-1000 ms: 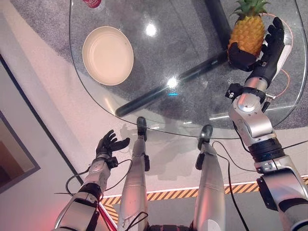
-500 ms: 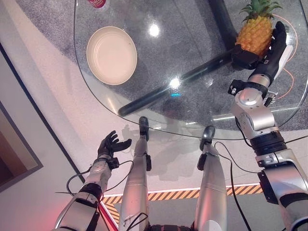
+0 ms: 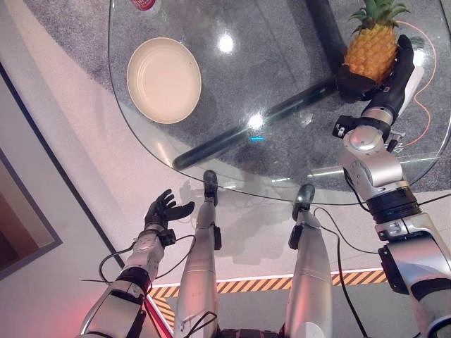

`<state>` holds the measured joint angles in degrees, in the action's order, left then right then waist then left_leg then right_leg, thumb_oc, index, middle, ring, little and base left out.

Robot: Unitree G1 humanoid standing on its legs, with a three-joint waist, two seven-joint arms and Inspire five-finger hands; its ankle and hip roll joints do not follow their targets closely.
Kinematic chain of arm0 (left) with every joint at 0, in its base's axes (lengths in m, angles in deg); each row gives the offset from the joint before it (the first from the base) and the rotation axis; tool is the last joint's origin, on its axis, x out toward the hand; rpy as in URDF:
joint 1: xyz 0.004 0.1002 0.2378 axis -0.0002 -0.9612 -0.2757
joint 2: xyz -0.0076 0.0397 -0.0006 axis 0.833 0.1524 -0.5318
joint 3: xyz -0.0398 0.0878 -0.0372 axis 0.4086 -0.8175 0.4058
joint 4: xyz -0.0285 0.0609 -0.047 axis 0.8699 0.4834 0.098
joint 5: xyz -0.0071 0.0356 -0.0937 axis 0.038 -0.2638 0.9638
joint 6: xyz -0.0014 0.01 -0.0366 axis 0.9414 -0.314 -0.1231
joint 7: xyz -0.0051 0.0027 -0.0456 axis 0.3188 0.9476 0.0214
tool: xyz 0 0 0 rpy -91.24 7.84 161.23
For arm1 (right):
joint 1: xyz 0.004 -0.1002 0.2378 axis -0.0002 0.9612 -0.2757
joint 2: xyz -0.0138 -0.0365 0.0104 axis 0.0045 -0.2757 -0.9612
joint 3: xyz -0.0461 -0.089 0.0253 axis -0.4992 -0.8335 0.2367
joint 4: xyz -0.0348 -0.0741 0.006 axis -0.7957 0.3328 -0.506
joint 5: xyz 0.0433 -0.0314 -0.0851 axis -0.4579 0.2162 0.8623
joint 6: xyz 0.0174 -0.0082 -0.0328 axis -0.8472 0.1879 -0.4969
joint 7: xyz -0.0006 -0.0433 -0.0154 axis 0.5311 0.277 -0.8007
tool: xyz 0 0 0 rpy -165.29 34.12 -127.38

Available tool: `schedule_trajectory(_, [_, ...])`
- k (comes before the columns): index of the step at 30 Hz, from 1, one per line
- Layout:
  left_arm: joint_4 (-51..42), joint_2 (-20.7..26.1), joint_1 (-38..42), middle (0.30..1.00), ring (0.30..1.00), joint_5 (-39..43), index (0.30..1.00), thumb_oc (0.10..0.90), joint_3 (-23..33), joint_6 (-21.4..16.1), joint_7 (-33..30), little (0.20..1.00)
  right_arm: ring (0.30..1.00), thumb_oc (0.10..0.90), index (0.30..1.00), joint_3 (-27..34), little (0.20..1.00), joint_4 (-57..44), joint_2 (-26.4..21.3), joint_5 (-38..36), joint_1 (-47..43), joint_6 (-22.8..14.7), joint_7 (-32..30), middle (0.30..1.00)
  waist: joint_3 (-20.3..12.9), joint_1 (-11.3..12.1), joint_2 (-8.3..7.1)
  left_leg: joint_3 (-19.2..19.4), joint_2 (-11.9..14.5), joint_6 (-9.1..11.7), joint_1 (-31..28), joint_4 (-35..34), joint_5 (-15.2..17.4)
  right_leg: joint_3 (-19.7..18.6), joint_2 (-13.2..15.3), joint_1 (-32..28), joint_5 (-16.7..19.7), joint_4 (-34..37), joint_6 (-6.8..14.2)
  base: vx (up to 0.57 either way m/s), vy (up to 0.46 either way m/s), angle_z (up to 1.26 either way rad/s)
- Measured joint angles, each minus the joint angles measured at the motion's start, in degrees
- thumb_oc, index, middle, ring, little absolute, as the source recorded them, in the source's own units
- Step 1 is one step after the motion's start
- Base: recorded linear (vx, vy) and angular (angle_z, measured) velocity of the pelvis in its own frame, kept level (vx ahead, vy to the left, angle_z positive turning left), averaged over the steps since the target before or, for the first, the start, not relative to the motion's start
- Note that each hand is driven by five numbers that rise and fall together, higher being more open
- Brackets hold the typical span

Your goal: Pick up the fruit to the plate

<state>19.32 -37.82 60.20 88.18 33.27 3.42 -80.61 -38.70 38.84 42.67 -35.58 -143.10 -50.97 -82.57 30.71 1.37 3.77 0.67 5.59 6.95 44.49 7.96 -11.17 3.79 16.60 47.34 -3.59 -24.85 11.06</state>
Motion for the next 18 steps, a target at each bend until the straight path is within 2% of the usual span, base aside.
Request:
schedule_trajectory(4, [-0.1,0.0,0.0,0.900,0.900,0.0,0.900,0.800,0.0,0.0,0.0,0.900,0.900,0.800,0.900,-0.3,0.900,0.6,-0.1,-0.6,-0.4,0.9,1.3,0.900,0.0,0.0,0.00,0.0,0.0,0.0,0.0,0.0,0.0,0.0,0.0,0.0,0.0,0.0,0.0,0.00,0.000,0.00])
schedule_trajectory(5, [-0.2,0.0,0.0,0.900,0.900,0.0,0.900,0.800,0.0,0.0,0.0,0.900,0.300,0.100,0.300,-0.6,0.200,0.9,-0.1,-0.7,-0.5,0.9,1.4,0.300,0.0,0.1,0.00,0.0,0.0,0.0,0.0,0.0,0.0,0.0,0.0,0.0,0.0,0.0,0.0,0.00,0.000,0.00])
schedule_trajectory(18, [-0.6,0.1,0.0,0.900,0.900,0.0,0.900,0.800,0.0,1.1,0.0,0.900,0.300,0.100,0.300,-1.1,0.200,3.0,-1.2,-0.9,-2.2,2.0,2.0,0.300,0.0,0.0,0.00,-0.2,0.0,0.0,0.0,0.0,0.0,0.2,0.0,-0.1,0.0,0.0,0.0,0.00,0.000,0.00])
